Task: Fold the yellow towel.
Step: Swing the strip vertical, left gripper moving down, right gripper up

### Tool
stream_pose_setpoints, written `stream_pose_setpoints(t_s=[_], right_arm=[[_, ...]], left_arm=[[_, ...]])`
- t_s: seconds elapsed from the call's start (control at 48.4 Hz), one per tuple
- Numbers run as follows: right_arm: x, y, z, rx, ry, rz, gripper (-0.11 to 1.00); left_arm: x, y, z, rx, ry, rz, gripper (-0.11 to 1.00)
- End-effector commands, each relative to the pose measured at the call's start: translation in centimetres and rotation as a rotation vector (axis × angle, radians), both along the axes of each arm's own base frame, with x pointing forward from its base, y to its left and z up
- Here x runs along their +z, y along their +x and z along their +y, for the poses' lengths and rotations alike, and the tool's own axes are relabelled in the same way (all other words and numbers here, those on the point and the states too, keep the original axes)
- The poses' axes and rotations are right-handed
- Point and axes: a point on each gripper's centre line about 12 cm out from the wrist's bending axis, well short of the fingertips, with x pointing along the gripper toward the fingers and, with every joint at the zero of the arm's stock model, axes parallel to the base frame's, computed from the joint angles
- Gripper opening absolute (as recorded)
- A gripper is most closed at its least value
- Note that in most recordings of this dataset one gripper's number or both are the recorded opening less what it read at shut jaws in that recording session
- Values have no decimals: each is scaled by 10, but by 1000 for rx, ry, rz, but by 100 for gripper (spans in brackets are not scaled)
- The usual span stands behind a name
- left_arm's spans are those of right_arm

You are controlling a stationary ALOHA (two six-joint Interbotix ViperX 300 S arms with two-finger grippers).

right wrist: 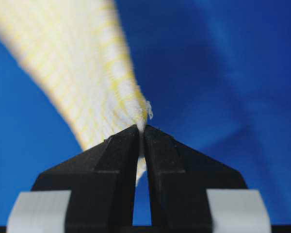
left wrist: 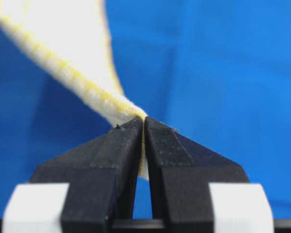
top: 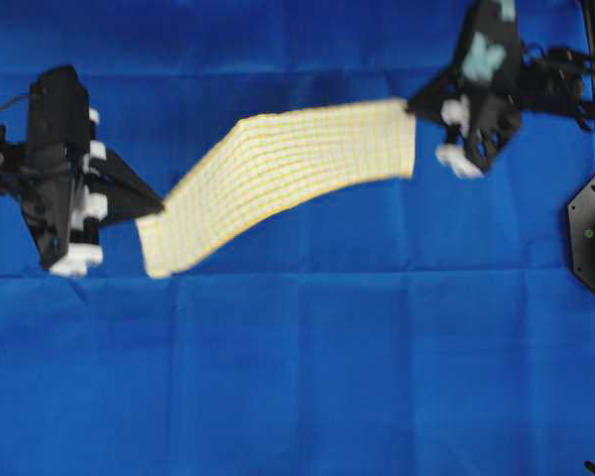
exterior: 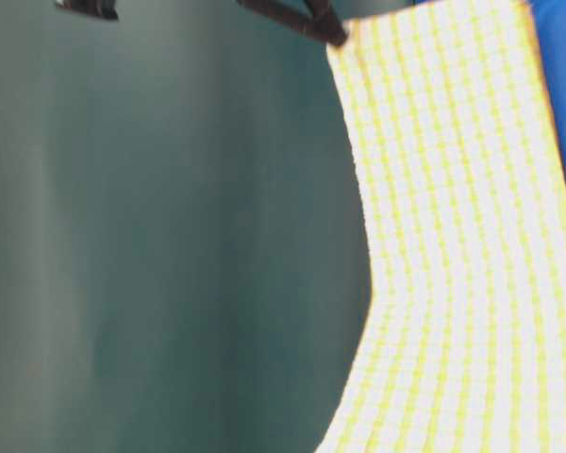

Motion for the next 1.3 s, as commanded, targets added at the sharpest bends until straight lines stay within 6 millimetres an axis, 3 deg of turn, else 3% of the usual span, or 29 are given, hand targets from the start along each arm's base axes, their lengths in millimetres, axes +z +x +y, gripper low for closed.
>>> stream_pose_setpoints(t_s=[0.0, 0.351, 0.702, 0.846, 1.032, 1.28], right_arm=[[12, 9, -19, -45, -28, -47, 3], [16, 36, -71, -137, -74, -82, 3], [17, 53, -96, -153, -105, -80, 3], [15, 53, -102, -159, -115, -72, 3], [16, 54, -104, -159, -119, -72, 3], [16, 54, -104, -158, -120, -71, 3]], left_arm=[[9, 10, -16, -48, -6, -73, 2], [5, 68, -55, -134, -25, -159, 2], [3, 155, -70, -137, -22, -192, 2], [4, 182, -75, -139, -23, -213, 2], [7, 200, -79, -143, -19, -229, 2], [3, 204, -79, -143, -19, -223, 2]])
